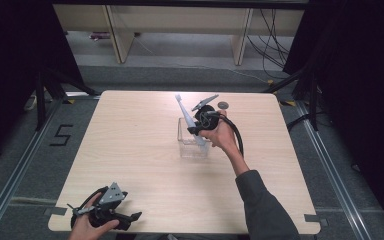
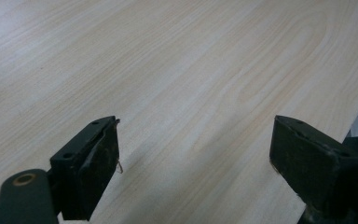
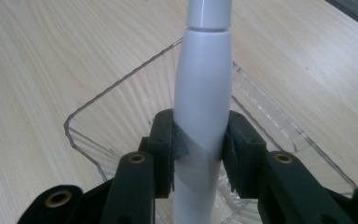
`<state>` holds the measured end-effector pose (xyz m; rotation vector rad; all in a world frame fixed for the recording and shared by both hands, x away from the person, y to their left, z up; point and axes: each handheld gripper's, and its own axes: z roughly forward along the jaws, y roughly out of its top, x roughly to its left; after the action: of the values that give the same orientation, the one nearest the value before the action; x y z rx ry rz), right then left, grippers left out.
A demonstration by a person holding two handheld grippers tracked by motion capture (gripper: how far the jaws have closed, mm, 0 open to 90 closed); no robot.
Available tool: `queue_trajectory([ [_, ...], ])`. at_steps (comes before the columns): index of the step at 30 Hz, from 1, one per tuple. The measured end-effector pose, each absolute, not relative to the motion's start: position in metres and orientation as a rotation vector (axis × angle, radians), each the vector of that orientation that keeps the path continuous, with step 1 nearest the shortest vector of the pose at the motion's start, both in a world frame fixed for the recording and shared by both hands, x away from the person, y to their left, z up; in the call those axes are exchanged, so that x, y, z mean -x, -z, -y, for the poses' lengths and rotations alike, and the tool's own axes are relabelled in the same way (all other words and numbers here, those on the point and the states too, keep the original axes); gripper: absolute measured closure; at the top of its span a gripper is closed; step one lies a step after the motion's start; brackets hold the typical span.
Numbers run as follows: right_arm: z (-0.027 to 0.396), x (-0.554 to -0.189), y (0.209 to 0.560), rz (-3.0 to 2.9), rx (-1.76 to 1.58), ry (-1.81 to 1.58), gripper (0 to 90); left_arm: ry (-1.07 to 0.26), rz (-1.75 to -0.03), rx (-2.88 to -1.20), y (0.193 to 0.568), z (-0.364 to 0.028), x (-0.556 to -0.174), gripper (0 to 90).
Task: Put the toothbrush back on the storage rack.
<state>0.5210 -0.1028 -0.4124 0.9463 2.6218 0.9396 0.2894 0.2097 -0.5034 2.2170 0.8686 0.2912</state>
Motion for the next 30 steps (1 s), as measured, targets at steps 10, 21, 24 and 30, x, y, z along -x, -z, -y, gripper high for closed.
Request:
queue_trajectory([
  [10,0.098,-0.524,0.419,-2.670,-0.886,-0.875,66.8,-0.291,-0.867,-2.217,0.503,-0.210,-0.289,15.4],
  [21,0.092,-0.529,0.424,-2.691,-0.915,-0.841,66.6,-0.288,-0.868,-2.215,0.503,-0.209,-0.289,15.4],
  [24,0.091,-0.530,0.424,-2.699,-0.925,-0.831,66.5,-0.288,-0.866,-2.217,0.503,-0.210,-0.289,15.4],
  [30,0.090,-0.531,0.424,-2.697,-0.924,-0.827,66.4,-0.288,-0.860,-2.226,0.503,-0.210,-0.289,15.4],
])
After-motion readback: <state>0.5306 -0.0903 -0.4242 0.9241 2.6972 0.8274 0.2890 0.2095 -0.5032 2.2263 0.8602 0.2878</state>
